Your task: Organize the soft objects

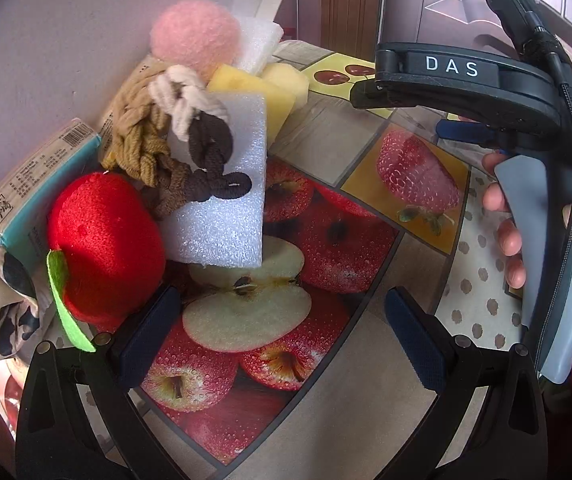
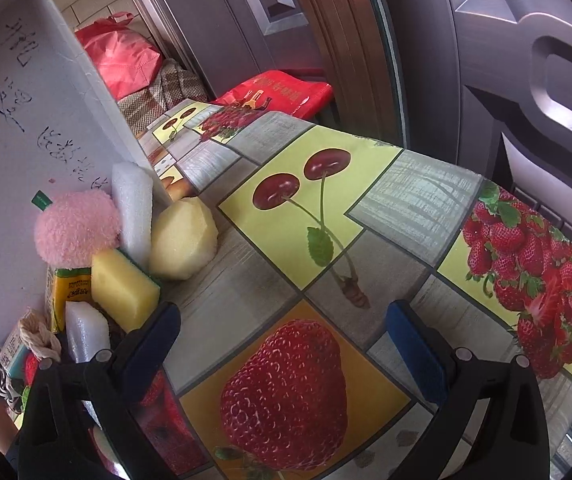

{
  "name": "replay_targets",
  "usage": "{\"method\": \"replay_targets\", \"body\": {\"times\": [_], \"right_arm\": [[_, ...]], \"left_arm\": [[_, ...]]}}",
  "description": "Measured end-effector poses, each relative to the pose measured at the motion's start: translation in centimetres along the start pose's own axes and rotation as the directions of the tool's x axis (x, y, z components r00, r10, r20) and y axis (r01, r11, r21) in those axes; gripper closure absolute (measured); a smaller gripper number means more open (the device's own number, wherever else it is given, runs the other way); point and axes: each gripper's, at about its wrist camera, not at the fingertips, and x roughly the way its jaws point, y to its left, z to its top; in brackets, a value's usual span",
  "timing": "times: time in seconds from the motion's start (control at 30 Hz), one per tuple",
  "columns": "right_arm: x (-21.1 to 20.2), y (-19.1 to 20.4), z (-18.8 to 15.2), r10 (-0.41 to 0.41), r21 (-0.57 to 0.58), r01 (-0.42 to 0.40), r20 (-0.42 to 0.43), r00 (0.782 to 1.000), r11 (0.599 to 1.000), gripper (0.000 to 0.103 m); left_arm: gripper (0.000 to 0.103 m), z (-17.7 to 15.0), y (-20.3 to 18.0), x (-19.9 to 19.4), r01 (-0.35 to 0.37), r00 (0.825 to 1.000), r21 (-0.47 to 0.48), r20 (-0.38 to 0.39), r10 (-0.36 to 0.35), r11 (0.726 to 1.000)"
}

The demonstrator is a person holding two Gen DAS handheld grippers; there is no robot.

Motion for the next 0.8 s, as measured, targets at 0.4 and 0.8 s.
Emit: {"method": "replay_targets", "body": {"times": [0.4, 0.8], "right_arm": [[-0.06, 0.0, -0.06, 0.005, -0.001, -0.005, -0.001, 1.0, 1.0, 0.0], [-0.02, 0.09, 0.03, 0.012, 0.003, -0.012, 0.002, 1.0, 1.0, 0.0]], "left_arm": [[0.001, 0.0, 0.0, 0.0, 0.0, 1.0, 0.0, 0.0, 0.0, 1.0], [0.001, 0.0, 0.0, 0.0, 0.0, 1.0, 0.0, 0.0, 0.0, 1.0]]}}
